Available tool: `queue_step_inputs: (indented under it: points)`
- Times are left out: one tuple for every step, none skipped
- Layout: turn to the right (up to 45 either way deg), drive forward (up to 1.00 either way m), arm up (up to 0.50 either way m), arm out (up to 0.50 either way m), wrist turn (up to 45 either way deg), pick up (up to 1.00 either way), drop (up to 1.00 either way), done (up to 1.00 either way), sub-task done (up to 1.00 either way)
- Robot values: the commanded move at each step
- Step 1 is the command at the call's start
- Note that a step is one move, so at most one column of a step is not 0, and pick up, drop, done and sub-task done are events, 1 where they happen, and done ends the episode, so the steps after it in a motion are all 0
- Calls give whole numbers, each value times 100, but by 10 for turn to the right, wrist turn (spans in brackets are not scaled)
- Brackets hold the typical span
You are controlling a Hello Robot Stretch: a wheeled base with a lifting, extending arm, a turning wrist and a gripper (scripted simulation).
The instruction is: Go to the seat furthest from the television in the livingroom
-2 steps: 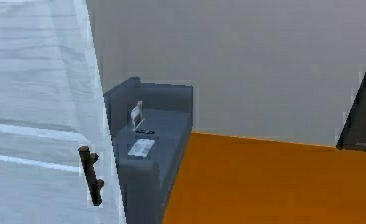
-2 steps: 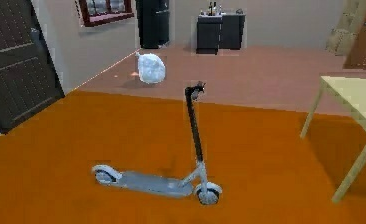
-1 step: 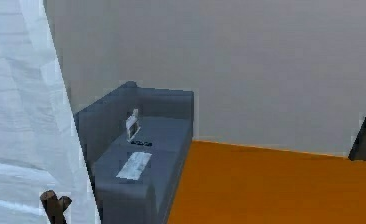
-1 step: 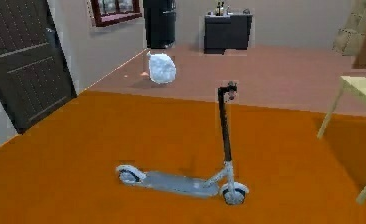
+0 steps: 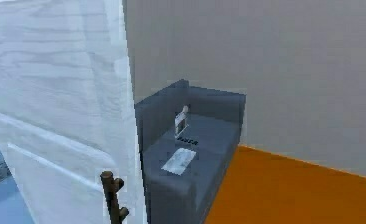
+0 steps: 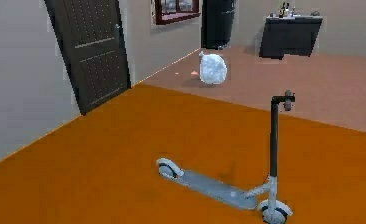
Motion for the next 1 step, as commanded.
queue_step_inputs:
  points:
    - [0,0,0,0,0,0,0,100,0]
